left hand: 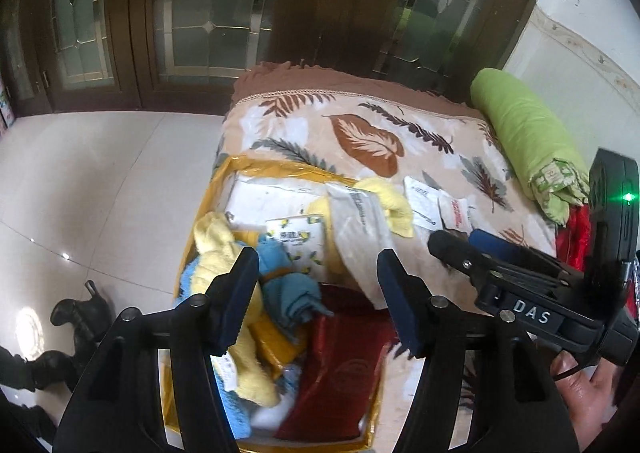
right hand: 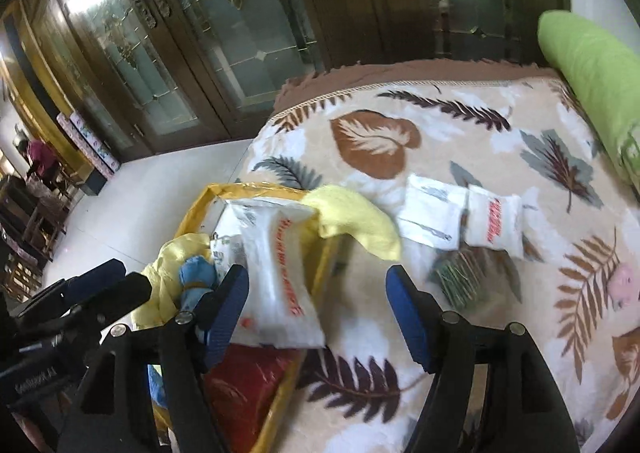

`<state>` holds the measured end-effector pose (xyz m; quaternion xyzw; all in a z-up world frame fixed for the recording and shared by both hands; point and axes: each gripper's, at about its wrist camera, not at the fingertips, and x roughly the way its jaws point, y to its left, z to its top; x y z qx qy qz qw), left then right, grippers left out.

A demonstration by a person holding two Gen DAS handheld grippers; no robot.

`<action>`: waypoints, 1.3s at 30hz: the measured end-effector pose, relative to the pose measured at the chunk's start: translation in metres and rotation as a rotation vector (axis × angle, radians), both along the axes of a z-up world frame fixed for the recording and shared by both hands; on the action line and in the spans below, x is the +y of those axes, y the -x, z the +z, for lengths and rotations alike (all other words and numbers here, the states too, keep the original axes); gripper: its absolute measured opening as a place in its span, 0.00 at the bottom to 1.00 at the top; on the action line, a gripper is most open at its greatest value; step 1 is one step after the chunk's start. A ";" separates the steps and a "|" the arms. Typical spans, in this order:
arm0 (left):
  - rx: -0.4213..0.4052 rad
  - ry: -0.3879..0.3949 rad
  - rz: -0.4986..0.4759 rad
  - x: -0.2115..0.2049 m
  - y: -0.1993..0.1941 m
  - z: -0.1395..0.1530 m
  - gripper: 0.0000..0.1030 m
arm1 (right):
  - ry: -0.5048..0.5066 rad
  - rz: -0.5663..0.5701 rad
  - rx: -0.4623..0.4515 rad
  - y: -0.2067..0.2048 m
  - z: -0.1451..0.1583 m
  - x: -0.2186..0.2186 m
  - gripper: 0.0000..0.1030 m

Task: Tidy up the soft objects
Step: 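Open left gripper dropping blue cloth while right gripper drops white packet into bag, then move both open grippers back over the remaining bedspread items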

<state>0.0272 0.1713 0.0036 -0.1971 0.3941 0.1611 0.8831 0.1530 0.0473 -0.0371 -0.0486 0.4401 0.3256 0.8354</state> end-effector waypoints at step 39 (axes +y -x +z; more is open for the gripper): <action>0.333 0.162 -0.112 -0.115 -0.174 -0.090 0.60 | 0.106 -0.201 0.114 -0.098 -0.037 -0.160 0.74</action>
